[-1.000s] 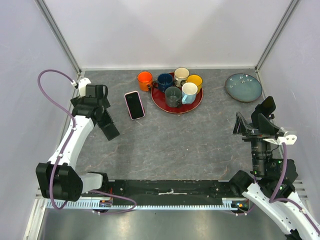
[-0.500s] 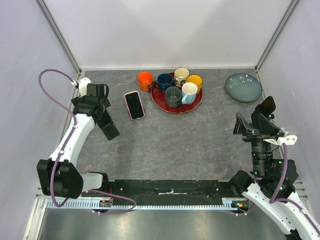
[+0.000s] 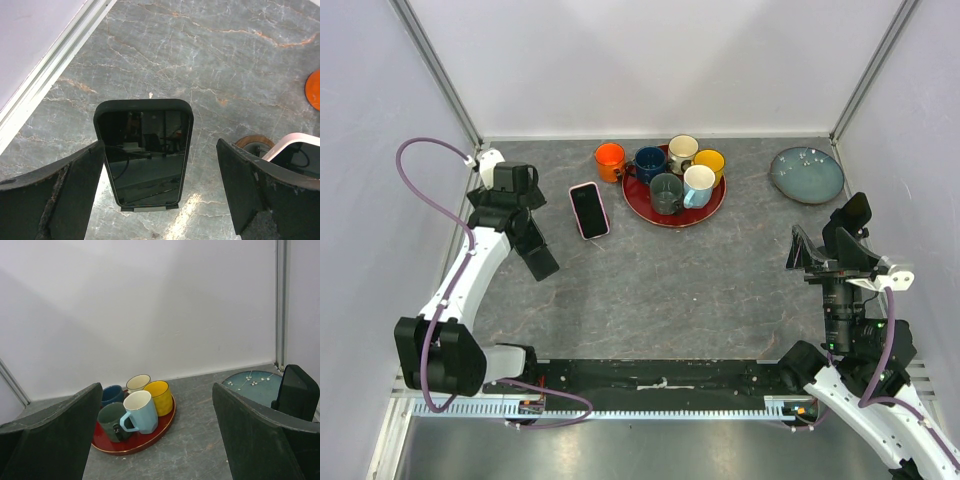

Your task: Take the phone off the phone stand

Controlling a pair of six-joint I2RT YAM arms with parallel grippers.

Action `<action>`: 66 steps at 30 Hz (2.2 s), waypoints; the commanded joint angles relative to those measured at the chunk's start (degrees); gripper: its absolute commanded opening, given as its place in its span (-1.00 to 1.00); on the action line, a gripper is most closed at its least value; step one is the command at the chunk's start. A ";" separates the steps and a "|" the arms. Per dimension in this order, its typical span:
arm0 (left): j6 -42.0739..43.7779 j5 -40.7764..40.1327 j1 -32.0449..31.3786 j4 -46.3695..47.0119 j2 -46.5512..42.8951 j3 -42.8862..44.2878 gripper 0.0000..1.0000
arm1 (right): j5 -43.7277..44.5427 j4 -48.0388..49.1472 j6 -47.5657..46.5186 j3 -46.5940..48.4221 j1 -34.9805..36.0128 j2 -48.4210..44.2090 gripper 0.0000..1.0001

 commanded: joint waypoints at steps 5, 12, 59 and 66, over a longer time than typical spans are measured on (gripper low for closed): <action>-2.05 -4.92 -0.16 1.23 -1.14 -0.01 0.99 | -0.71 0.51 0.07 -0.29 0.38 -0.93 0.96; -1.25 -5.72 -0.07 0.88 0.88 -0.02 0.99 | -0.97 0.59 0.16 -0.29 0.38 -0.93 0.96; -4.42 -2.64 0.28 0.44 -1.93 -1.69 -0.01 | -0.80 0.51 0.07 -0.38 0.65 -1.81 0.96; -3.28 -2.73 0.28 -1.23 -3.42 0.42 -0.34 | -0.97 0.51 0.07 -0.38 0.65 -1.63 0.96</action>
